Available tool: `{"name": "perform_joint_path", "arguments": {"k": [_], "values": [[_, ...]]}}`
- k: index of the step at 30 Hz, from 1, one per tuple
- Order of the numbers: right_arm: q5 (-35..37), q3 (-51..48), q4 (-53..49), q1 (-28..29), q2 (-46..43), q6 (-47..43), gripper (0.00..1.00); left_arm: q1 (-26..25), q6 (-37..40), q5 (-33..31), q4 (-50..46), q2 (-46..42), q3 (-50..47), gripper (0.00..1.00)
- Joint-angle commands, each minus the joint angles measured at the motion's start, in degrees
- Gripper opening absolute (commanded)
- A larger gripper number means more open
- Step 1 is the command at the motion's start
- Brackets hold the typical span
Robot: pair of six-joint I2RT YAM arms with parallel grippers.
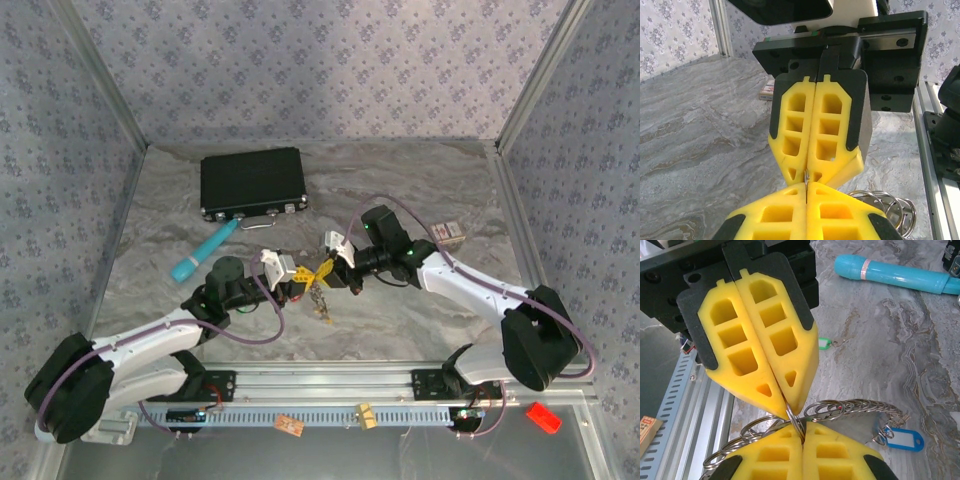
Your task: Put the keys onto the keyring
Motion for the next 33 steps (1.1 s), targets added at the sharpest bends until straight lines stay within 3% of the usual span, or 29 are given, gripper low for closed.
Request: {"name": "perform_joint_path", "arguments": {"k": [1,6,12,17,22,27,28,31,33], "values": [[-0.46,3.22,-3.23,0.15,0.60,-2.67,0.00,-0.13,0.74,0.22,-0.15,-0.53,1.21,0.09],[5.06,7.22,-14.00,1.41,1.05,-9.59,0.00,-0.05,2.93,-2.00,-8.88,-2.25,2.91,0.24],[13.23,13.49,-25.21,4.13,3.56,-16.06,0.00,-0.12,5.97,-2.37,-16.99,-2.77,5.49,0.25],[16.63,17.17,-29.48,6.16,5.45,-17.81,0.00,-0.06,5.95,-1.21,-16.57,-2.06,6.17,0.23],[15.20,18.37,-28.84,6.87,5.68,-17.19,0.00,-0.12,6.15,-0.06,-16.85,-0.91,6.64,0.19],[12.78,17.98,-27.70,6.98,5.04,-16.02,0.00,-0.06,6.34,0.23,-16.33,-0.81,6.54,0.06],[11.92,17.05,-26.51,6.59,4.32,-15.24,0.03,-0.13,6.39,0.31,-16.21,-0.81,6.48,0.01],[8.50,12.71,-20.91,4.18,1.26,-11.95,0.26,-0.04,5.55,0.10,-14.27,-1.21,5.41,0.00],[5.36,9.36,-17.04,2.20,-0.63,-9.52,0.31,0.00,3.68,-0.21,-10.58,-1.34,3.88,0.00]]}}
